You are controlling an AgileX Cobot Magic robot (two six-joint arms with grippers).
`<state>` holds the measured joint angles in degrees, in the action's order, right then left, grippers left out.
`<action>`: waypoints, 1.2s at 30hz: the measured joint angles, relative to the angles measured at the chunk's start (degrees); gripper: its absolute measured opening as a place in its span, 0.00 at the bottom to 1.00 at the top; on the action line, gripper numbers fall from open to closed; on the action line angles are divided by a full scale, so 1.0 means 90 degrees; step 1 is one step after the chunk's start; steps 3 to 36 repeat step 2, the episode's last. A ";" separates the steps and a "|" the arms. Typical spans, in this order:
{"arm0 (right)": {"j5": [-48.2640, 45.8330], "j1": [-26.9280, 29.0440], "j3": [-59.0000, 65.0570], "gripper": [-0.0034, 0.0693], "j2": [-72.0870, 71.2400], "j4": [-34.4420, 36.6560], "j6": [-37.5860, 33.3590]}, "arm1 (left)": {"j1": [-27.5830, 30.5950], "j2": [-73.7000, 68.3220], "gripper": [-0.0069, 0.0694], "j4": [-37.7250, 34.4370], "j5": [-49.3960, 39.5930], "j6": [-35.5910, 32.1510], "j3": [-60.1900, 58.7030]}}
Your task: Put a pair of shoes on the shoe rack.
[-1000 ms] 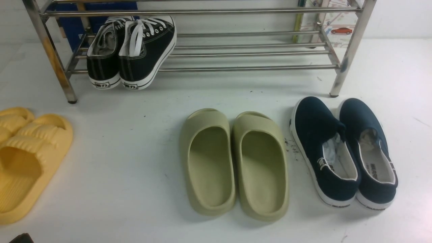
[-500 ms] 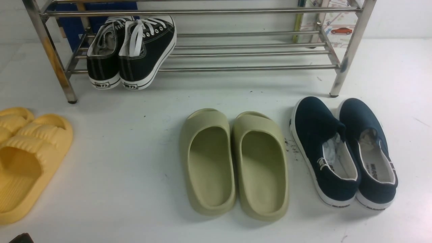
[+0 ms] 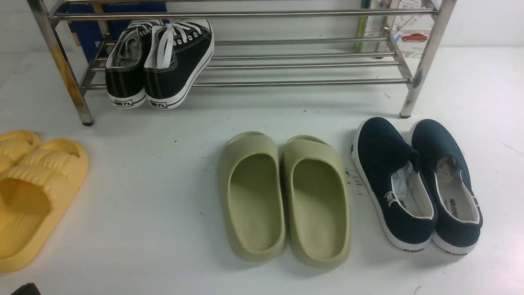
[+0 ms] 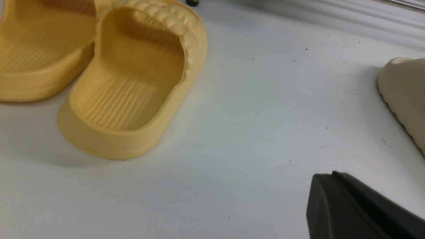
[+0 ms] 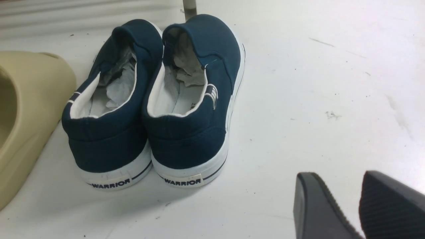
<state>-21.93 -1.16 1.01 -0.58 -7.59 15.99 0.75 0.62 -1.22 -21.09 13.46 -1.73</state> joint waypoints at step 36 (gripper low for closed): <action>0.0000 0.0000 0.0000 0.38 0.0000 0.0000 0.0000 | 0.0000 0.0000 0.07 0.0000 0.0000 0.0000 0.0000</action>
